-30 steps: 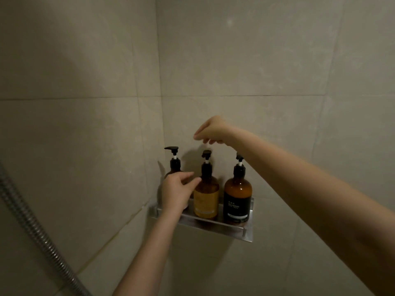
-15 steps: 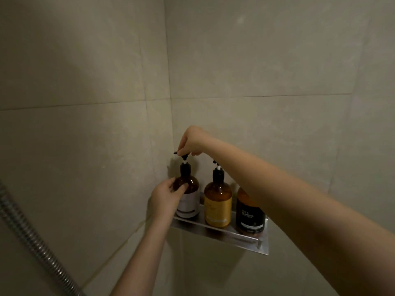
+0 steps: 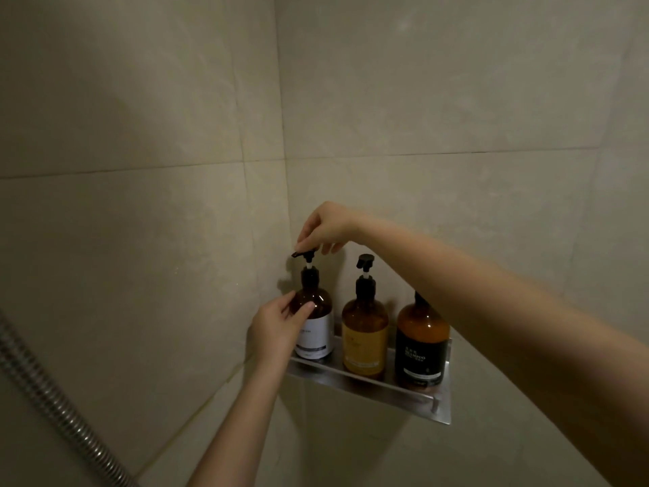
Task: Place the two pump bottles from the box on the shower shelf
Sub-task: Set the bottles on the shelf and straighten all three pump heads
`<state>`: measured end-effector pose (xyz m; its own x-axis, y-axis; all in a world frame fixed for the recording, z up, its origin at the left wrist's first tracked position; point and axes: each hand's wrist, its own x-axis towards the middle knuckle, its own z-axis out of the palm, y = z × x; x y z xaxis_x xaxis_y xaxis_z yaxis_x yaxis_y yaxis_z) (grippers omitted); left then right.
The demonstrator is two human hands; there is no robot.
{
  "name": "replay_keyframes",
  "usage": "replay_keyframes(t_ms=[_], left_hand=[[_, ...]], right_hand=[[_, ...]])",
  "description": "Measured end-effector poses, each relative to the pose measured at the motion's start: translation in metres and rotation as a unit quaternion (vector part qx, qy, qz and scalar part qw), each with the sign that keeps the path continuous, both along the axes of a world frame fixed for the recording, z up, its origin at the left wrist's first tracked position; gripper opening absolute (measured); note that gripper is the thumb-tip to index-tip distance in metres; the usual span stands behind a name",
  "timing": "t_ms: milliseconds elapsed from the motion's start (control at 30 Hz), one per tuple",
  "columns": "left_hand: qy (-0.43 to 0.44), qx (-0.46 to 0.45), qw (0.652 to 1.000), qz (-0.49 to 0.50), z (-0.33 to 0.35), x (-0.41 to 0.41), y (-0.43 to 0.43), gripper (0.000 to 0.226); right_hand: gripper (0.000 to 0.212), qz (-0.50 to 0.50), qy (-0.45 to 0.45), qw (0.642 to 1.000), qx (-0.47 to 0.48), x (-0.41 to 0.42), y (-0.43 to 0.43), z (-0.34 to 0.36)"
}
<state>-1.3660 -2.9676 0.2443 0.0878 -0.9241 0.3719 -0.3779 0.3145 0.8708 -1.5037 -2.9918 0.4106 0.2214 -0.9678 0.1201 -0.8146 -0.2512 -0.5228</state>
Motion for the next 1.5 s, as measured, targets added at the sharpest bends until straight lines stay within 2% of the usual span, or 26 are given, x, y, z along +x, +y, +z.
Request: replay_keyframes(t_ms=[133, 367, 500, 600, 667, 733, 800, 867, 933, 1033, 1133, 1233, 1300, 1500], left_hand=[[0.012, 0.006, 1.000, -0.006, 0.000, 0.000, -0.001, 0.053], [0.036, 0.012, 0.999, -0.023, 0.002, 0.000, 0.000, 0.053], [0.039, 0.012, 0.999, -0.020, 0.004, -0.001, 0.001, 0.053], [0.039, 0.002, 0.999, -0.022, 0.003, -0.001, 0.003, 0.051], [0.008, -0.021, 1.000, -0.020, 0.001, -0.001, 0.006, 0.048], [-0.042, -0.040, 0.998, -0.014, 0.001, 0.000, 0.008, 0.044], [-0.074, -0.048, 0.996, -0.011, 0.001, 0.000, 0.009, 0.038], [-0.070, -0.040, 0.997, -0.018, 0.002, -0.001, 0.009, 0.036], [-0.040, -0.027, 0.998, -0.033, 0.002, -0.002, 0.009, 0.041], [-0.029, -0.012, 0.998, -0.048, 0.003, -0.001, 0.009, 0.045], [-0.034, -0.010, 0.997, -0.064, 0.003, -0.001, 0.008, 0.046], [-0.035, -0.010, 0.997, -0.063, 0.003, -0.002, 0.008, 0.048], [-0.032, -0.008, 0.998, -0.062, 0.004, -0.003, 0.008, 0.048], [-0.018, -0.007, 0.998, -0.068, 0.004, -0.003, 0.008, 0.046]], right_hand=[[0.025, 0.034, 0.063, 0.997, -0.007, 0.002, 0.003, 0.000], [0.033, 0.079, 0.080, 0.993, -0.026, -0.004, 0.005, -0.002], [0.034, 0.074, 0.117, 0.989, -0.050, 0.000, 0.008, -0.004], [0.045, 0.044, 0.158, 0.983, -0.085, -0.003, 0.022, -0.001], [0.047, 0.021, 0.094, 0.984, -0.152, -0.012, 0.045, 0.003], [0.041, -0.004, -0.032, 0.971, -0.236, -0.029, 0.079, 0.002], [0.034, -0.044, -0.139, 0.944, -0.296, -0.055, 0.119, -0.012], [0.027, -0.107, -0.234, 0.908, -0.331, -0.087, 0.154, -0.039], [0.023, -0.187, -0.291, 0.883, -0.317, -0.115, 0.178, -0.075], [0.031, -0.274, -0.295, 0.897, -0.181, -0.135, 0.193, -0.130], [0.060, -0.294, -0.256, 0.918, -0.071, -0.129, 0.196, -0.165], [0.085, -0.286, -0.221, 0.930, -0.062, -0.118, 0.189, -0.180], [0.093, -0.266, -0.236, 0.932, -0.069, -0.111, 0.180, -0.185], [0.086, -0.277, -0.280, 0.910, -0.129, -0.100, 0.156, -0.197]])
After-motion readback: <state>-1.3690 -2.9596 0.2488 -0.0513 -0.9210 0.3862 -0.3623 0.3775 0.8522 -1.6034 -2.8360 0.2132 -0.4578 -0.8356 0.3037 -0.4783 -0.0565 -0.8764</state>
